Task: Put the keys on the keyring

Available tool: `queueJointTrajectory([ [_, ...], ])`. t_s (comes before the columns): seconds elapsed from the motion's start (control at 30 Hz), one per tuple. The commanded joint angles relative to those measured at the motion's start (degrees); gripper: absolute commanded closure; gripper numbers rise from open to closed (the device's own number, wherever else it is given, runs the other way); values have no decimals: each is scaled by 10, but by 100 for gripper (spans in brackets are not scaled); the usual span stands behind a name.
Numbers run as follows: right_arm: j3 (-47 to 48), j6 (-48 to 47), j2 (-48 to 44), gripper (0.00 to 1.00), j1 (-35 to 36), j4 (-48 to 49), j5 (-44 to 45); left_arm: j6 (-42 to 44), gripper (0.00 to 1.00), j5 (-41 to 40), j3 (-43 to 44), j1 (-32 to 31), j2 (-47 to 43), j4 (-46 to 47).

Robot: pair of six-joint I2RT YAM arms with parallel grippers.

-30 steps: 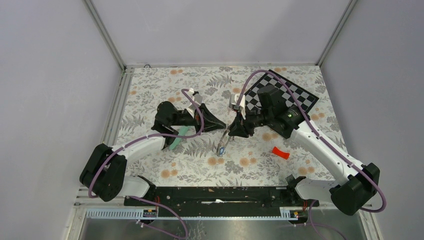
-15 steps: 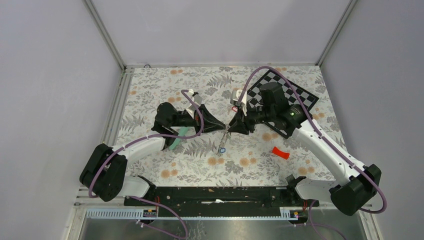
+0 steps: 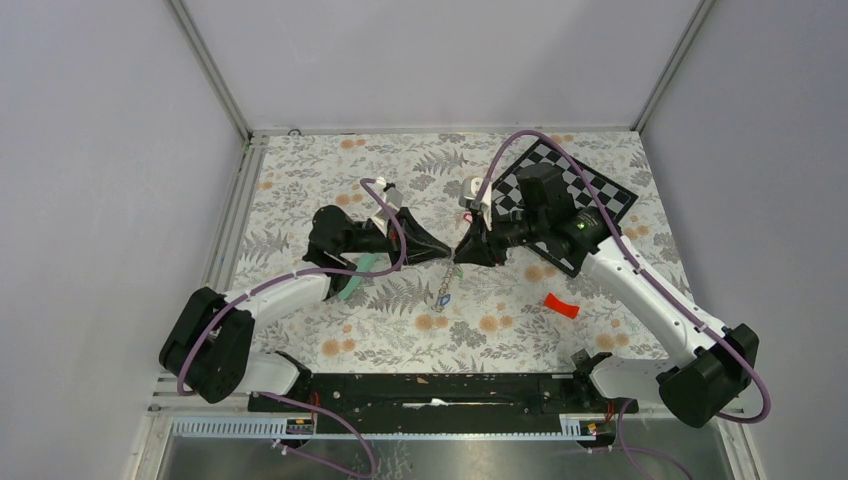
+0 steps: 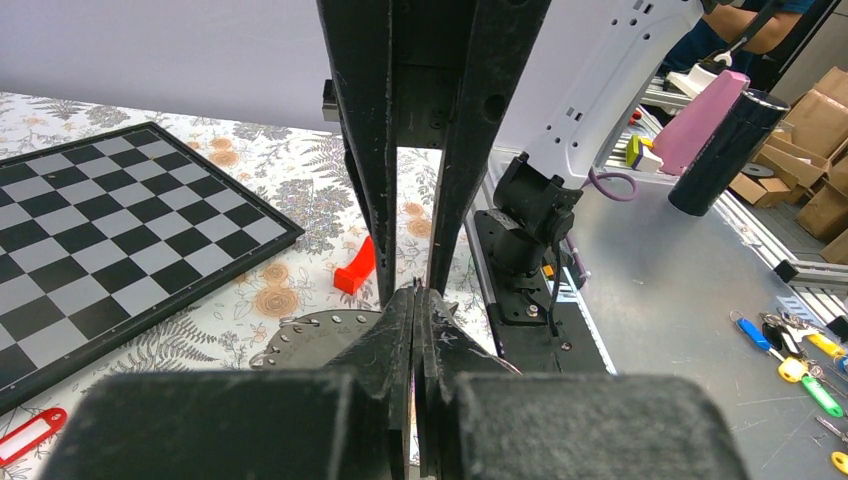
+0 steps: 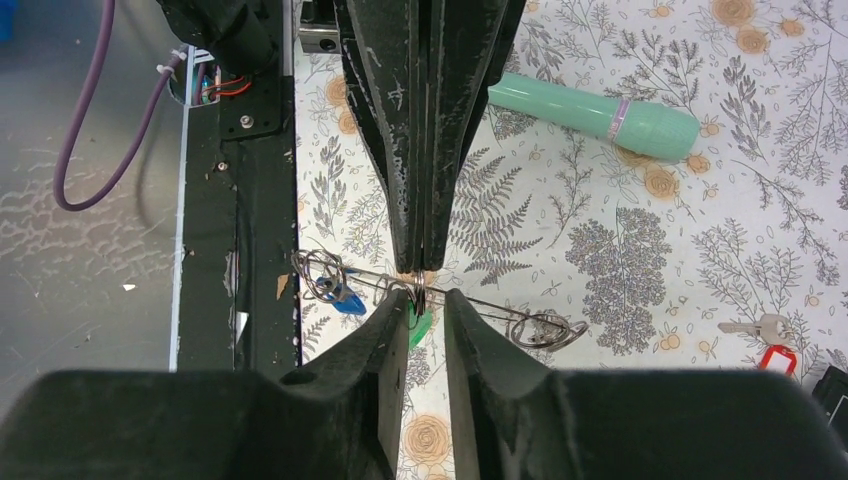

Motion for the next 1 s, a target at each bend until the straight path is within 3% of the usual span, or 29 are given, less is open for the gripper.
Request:
queueJointTrajectory([
  [0.0,7,15,6,78,-4,31,-25,-4,100,-15,0,3,-9,47],
  [0.2,8,13,11,100,-3,34,-34,-3,100,-17,0,3,-10,44],
  [0.37,27,-33,7,100,-3,-13,8,17,100,-18,3,8,-14,25],
  [0.43,42,-52,10,100,-2,-44,23,64,99,-10,19,10,-17,-21],
  [0.57,86,-76,32,100,6,-112,64,254,66,10,98,10,-13,-267],
  [0.63,105,-82,45,100,10,-139,78,339,57,17,140,9,-4,-371],
  [0.7,121,-86,56,100,12,-160,92,372,48,20,167,9,5,-420],
  [0.97,149,-86,74,100,20,-182,121,399,47,32,188,-7,27,-448],
])
